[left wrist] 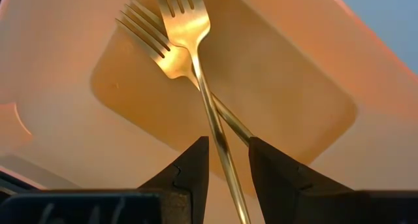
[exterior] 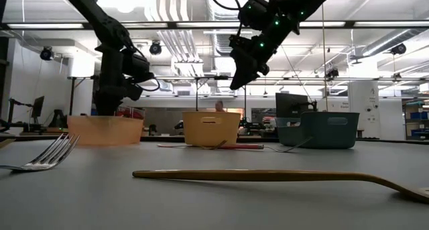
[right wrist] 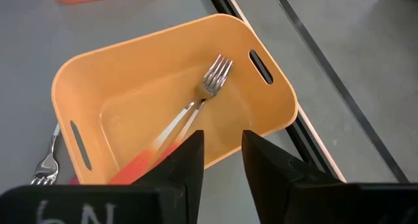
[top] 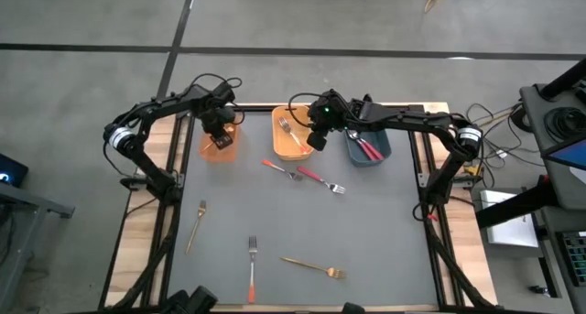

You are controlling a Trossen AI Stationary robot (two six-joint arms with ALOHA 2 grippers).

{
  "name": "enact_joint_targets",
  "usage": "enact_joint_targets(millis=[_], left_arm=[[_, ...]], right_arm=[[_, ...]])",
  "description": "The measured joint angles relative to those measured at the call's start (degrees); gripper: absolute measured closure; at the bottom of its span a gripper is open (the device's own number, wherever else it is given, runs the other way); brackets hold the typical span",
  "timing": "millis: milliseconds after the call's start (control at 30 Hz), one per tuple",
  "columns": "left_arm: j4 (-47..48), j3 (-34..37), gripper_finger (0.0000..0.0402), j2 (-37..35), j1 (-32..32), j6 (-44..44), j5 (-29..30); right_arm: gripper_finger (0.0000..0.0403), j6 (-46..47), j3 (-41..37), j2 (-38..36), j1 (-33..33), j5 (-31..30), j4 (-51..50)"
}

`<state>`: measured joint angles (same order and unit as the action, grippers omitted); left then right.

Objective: Sort silverware by color (type)
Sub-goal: Adjust the gold fork in the orange bin

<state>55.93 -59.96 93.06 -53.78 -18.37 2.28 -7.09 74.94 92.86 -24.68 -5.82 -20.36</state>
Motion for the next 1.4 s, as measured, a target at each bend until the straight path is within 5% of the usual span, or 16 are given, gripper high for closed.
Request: enact_joint_targets(millis=[333,800,1400], left_arm=[[0.10,0.04,0.0314,-0.04,-0.02,-0.01,-1.61],[0.51,0.11,0.0400,-0.07,0.00,1.48,-1.86],[-10.82,0.32,0.0337,-0.07,-2.69,10.98,-1.16]], right_arm=[[0.0316,0.00,-0.07,0.00,0.01,0.00,-0.07],[0.0313,0.02,-0.07,0.00,0.00,0.00,-0.07],[0.0308,1.14,-0.25,0.02,0.04,0.00,-0.20]])
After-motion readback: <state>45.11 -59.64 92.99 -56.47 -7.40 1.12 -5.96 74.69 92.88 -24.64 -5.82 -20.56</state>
